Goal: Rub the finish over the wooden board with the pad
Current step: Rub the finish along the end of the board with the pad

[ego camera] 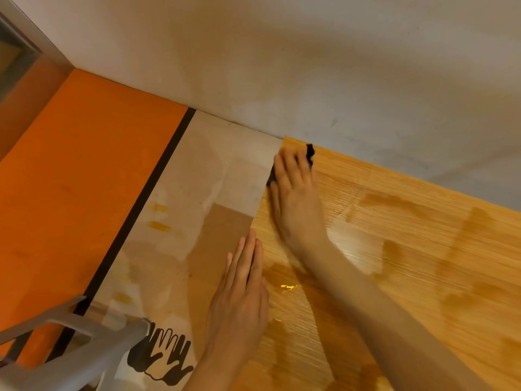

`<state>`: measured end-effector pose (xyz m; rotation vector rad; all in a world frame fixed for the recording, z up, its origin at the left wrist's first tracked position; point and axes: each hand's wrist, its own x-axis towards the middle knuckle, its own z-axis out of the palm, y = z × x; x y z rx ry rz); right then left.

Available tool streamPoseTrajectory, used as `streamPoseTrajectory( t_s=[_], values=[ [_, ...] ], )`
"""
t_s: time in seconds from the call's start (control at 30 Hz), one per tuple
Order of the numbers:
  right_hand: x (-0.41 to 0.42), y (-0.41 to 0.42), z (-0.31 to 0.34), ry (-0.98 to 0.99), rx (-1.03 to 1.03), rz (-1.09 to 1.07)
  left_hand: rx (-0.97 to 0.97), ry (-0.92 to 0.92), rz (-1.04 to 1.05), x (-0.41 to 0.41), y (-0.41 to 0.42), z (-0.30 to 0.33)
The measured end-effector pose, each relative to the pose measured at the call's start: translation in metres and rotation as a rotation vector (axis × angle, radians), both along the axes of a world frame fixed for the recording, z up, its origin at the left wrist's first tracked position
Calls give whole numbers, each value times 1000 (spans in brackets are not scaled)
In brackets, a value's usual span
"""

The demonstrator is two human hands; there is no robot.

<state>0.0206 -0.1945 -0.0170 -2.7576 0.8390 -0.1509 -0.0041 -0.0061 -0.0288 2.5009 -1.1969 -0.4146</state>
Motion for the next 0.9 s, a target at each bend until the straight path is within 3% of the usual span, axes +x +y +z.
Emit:
streamPoseTrajectory(
  t_s=[0.13,0.27,0.37,0.5,0.6,0.67,0.77,0.83,0.9],
  values=[
    [-26,24,-2,-1,47,126,5,6,2,0,-2,1],
    [24,-25,5,68,29,-8,-4,22,-41,2,0,1],
    [5,-46,3,88,-4,-16,-23,55,-51,3,0,3],
    [-62,-74,3,35,-15,-253,-62,72,-34,1,-1,7],
    [-56,-70,4,34,16,-411,-86,71,-34,0,-1,9],
    [-24,-55,5,-6,40,-379,-103,82,-35,0,-4,11],
    [7,-37,3,-2,45,-154,-87,63,-52,-2,-8,10],
    [-7,-47,4,1,33,-90,-70,53,-59,-3,-9,9],
    [-46,-64,3,-9,-9,-172,-85,60,-57,-4,-8,7]
  ],
)
